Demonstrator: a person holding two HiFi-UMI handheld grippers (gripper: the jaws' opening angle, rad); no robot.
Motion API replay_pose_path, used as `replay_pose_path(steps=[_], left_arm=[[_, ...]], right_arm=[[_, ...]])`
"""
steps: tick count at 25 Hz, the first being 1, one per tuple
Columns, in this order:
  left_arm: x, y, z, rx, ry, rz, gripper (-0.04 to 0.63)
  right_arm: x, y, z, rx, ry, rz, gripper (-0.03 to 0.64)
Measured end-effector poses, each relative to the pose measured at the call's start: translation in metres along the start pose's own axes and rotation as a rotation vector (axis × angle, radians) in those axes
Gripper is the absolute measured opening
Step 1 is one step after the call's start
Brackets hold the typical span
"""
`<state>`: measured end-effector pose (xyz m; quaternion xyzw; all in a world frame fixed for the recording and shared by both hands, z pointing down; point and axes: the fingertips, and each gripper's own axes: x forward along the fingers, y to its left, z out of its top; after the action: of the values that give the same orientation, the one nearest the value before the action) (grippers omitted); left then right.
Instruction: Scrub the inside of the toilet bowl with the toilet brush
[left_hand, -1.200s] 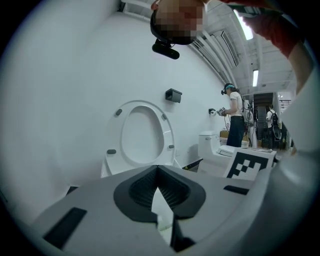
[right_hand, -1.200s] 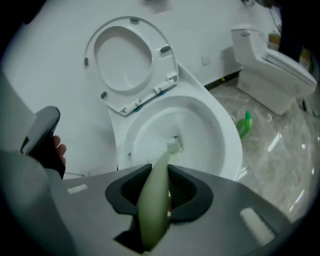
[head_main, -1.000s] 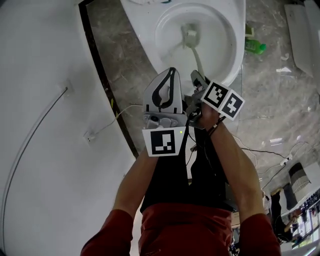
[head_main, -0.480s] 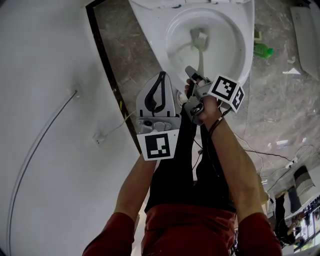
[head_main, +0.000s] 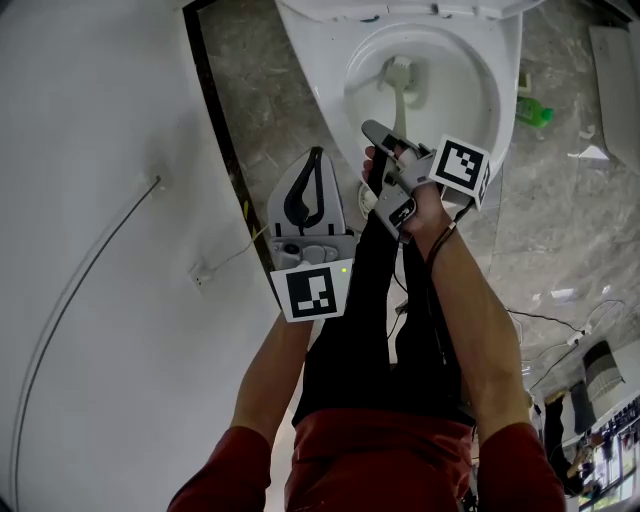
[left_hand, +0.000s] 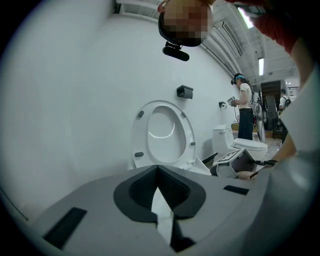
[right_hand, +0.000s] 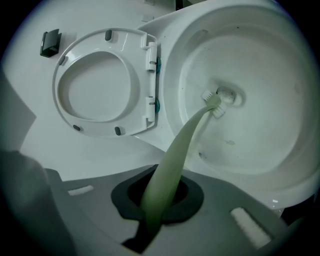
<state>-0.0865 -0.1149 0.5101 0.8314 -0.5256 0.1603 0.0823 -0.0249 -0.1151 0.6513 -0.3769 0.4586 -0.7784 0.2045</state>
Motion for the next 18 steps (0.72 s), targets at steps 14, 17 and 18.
replay_pose_path(steps=[14, 17, 18], left_arm=[[0.0, -0.018, -0.008, -0.018, 0.007, -0.006, 0.005], [-0.001, -0.026, -0.011, -0.029, 0.008, -0.007, 0.005], [-0.001, -0.028, -0.011, -0.034, 0.007, -0.005, 0.005]], right_arm=[[-0.039, -0.061, -0.012, -0.245, 0.203, -0.276, 0.006], [-0.047, -0.061, -0.011, -0.263, 0.239, -0.275, 0.006], [-0.048, -0.061, -0.008, -0.256, 0.242, -0.268, 0.006]])
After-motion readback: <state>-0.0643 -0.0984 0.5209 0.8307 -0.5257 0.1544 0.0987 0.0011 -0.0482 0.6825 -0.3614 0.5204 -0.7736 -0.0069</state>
